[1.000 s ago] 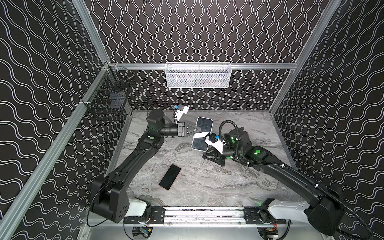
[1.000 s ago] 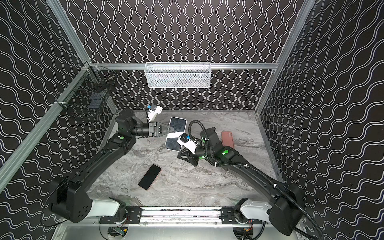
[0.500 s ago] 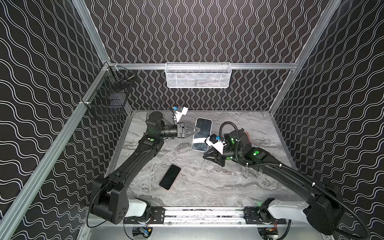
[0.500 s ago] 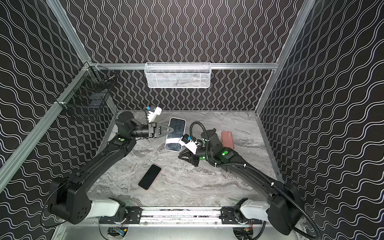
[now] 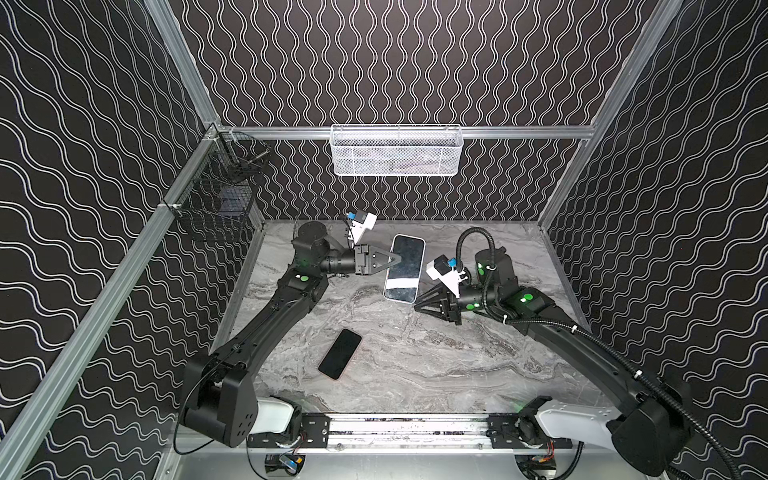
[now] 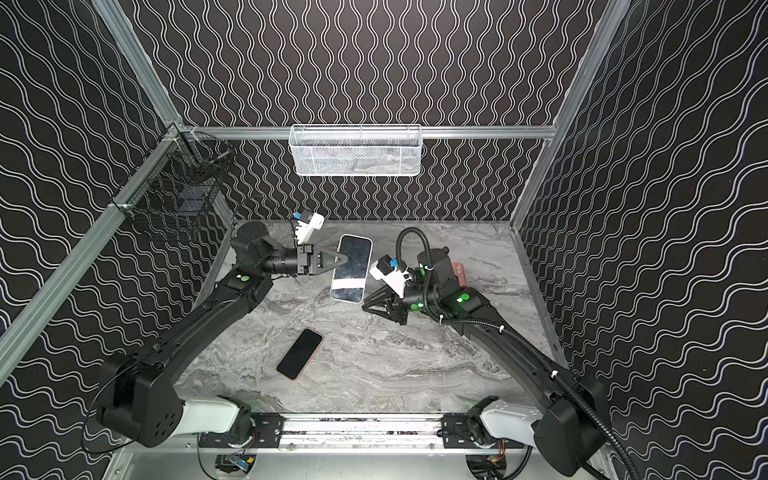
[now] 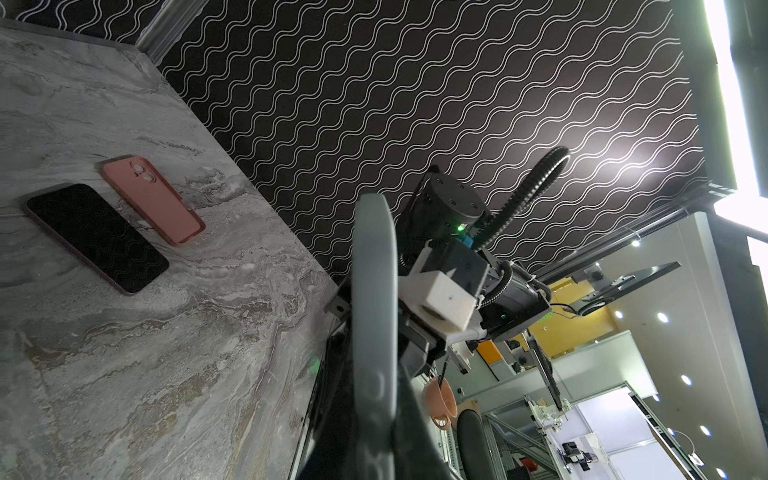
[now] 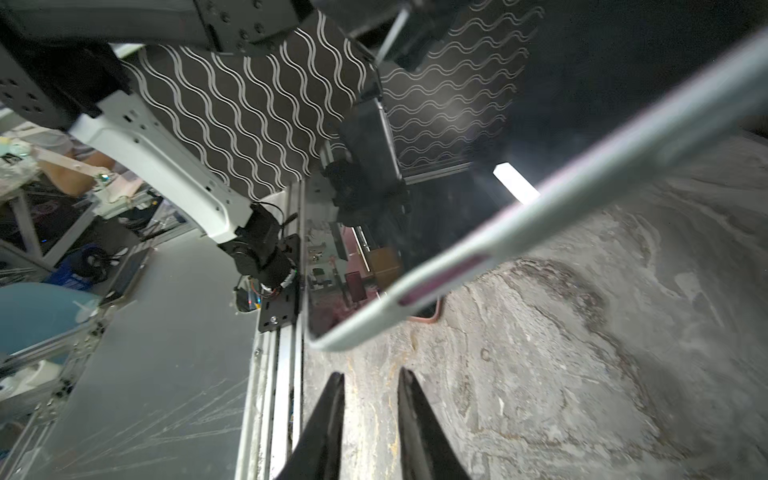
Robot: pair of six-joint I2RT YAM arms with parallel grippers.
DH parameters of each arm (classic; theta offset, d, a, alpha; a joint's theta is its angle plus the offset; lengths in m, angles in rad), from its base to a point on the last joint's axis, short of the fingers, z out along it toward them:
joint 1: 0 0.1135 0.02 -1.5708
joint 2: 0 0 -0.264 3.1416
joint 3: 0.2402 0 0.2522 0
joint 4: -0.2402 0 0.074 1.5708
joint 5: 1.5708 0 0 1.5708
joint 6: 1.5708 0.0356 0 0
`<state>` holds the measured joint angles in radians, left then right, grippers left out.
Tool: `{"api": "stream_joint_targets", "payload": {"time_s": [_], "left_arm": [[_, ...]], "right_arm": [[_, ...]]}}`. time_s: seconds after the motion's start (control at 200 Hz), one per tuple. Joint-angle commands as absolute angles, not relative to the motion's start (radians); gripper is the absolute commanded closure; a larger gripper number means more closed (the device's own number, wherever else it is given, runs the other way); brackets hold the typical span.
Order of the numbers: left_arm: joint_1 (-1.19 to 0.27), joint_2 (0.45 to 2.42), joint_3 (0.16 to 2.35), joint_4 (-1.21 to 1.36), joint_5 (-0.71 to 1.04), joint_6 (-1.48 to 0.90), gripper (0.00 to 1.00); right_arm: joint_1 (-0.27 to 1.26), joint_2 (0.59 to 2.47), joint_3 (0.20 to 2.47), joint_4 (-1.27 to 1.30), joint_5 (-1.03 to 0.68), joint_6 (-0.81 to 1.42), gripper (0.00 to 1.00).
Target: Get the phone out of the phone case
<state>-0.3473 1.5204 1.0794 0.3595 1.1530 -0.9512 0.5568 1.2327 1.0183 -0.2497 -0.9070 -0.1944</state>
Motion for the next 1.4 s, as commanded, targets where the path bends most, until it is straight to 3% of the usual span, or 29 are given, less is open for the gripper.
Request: {"api": "stream_joint_targets", "payload": {"time_s": [0.0, 0.901, 1.397], "left_arm": [[-0.348, 1.51, 1.096, 0.341, 1.137, -0.893, 1.0], [-0.348, 1.482, 1.063, 0.443, 1.133, -0.968, 1.0], [-0.351, 1.467, 1.046, 0.441, 1.126, -0.964, 1.0]], "right_arm": [[0.555, 1.235, 1.039, -0.289, -0.998, -0.186, 0.74], [0.58, 1.277, 1.119, -0.304, -1.006, -0.152, 0.73], [0.594, 1.262, 1.105, -0.246, -0.981, -0.113, 0.88]]}}
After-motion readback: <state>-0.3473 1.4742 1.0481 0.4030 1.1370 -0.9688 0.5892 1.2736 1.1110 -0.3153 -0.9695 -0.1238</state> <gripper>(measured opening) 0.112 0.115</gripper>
